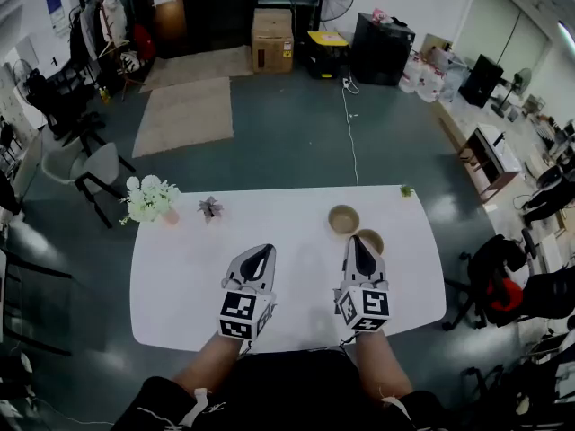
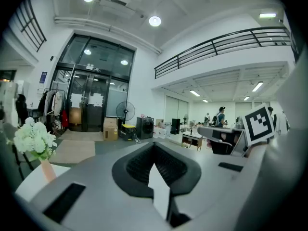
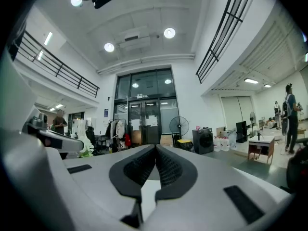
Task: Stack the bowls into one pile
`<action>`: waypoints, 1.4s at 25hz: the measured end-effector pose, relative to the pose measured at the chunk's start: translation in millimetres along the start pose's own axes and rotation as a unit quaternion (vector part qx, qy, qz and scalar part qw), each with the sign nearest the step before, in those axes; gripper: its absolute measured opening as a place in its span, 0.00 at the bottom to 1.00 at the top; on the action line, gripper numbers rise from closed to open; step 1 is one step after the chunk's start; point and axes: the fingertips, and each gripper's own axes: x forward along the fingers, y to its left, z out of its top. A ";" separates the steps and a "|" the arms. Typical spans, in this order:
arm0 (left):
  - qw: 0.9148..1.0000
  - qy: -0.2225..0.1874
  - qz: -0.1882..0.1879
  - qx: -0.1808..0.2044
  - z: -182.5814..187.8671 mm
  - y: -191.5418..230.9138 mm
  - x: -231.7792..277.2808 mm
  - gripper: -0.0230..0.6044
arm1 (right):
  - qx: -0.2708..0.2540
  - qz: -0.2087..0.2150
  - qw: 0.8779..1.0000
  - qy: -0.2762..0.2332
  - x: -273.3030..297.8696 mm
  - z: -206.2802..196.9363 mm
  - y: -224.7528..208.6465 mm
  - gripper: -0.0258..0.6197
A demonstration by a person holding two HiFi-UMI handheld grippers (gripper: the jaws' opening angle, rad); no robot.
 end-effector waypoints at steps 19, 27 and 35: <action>0.998 0.019 0.053 0.005 -9.4 7.1 10.5 0.06 | -0.410 0.095 0.827 0.372 106.3 -211.7 -57.4 0.38; 0.996 0.052 0.078 -0.004 -33.4 20.8 17.7 0.06 | -0.427 0.117 0.790 0.424 134.9 -274.8 -77.0 0.37; 0.993 0.065 0.101 -0.011 -42.3 31.8 15.9 0.06 | -0.459 0.121 0.760 0.443 159.8 -298.2 -79.7 0.21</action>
